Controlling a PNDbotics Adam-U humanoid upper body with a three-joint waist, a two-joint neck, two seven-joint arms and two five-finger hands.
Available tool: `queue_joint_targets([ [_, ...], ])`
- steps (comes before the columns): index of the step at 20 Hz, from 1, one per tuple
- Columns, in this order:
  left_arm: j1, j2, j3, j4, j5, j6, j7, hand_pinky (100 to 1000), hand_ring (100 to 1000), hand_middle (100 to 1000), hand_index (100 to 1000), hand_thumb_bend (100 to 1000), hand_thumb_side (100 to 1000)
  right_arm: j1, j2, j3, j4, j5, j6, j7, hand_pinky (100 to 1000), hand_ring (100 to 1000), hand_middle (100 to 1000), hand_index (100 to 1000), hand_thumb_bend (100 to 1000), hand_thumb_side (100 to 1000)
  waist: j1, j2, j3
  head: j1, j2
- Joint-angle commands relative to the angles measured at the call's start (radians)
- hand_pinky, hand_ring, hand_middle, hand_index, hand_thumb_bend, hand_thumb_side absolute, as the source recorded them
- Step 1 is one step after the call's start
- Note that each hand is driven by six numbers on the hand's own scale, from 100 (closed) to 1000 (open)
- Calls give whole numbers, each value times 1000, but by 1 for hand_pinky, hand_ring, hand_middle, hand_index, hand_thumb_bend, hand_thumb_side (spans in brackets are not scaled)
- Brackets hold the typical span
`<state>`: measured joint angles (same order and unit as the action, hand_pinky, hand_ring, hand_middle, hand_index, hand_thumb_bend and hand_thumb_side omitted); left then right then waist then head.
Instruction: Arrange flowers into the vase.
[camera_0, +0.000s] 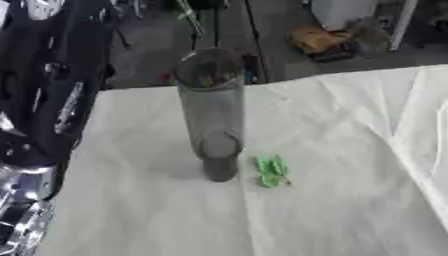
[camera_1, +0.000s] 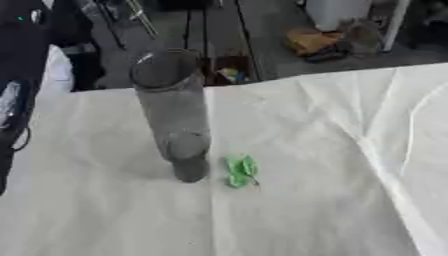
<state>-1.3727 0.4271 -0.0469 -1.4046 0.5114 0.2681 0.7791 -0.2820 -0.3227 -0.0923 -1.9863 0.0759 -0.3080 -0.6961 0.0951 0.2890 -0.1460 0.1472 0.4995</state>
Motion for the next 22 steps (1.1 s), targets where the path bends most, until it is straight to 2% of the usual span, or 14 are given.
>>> queue_joint_targets([
  [1,-21,36,-13,-28,28,-2,17,100,100,100,100,178,753,-9,-26,-2,-14,-8,2,4,464,453,371,634,100,912,-4,-22,-4,-3,-2],
  [7,-19,31,-24,-25,27,31,30,100,100,100,100,167,751,-9,-26,-1,-14,-12,2,6,464,453,371,634,100,902,-2,-22,-7,-2,-3],
  [22,-10,46,-34,26,-87,218,14,100,100,100,100,133,743,4,-27,-7,-14,-11,8,2,466,454,370,635,100,902,2,-37,9,-23,24],
])
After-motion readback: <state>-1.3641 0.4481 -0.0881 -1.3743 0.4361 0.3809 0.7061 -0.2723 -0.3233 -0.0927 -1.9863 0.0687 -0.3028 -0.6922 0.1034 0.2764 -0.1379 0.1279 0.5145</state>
